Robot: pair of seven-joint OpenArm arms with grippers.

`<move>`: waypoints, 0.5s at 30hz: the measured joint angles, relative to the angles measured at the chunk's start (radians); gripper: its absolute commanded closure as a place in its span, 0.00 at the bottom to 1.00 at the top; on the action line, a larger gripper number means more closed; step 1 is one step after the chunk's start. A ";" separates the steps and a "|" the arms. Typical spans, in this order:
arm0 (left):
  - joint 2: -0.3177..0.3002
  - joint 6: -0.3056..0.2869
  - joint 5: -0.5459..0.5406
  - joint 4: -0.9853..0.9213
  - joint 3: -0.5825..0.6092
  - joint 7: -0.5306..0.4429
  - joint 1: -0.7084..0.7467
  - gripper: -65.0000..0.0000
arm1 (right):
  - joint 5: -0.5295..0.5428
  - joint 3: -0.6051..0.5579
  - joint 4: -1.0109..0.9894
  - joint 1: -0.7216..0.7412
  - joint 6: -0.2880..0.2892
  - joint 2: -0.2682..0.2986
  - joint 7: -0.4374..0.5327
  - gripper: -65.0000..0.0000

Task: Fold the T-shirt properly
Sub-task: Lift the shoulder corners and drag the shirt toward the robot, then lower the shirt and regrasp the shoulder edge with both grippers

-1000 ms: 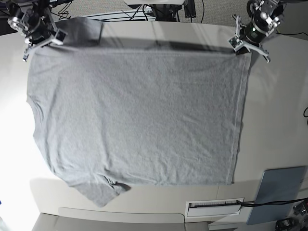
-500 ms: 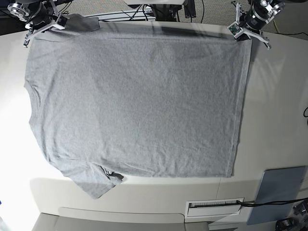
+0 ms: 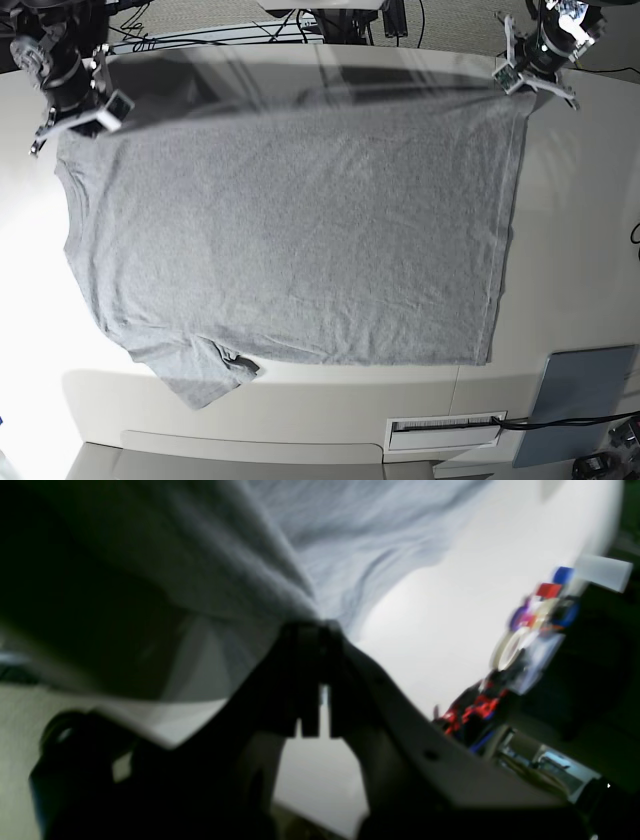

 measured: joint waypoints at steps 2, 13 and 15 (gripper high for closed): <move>0.002 -0.005 -0.042 -0.002 0.000 0.005 -0.034 1.00 | 0.035 -0.001 -0.043 0.047 0.005 0.000 0.017 1.00; 0.033 -0.073 -0.124 -0.089 0.000 0.022 -0.259 1.00 | -0.002 -0.220 -0.262 0.353 -0.001 -0.006 0.049 1.00; 0.056 -0.081 -0.124 -0.092 -0.002 0.022 -0.285 1.00 | -0.021 -0.267 -0.290 0.409 -0.002 -0.007 0.046 1.00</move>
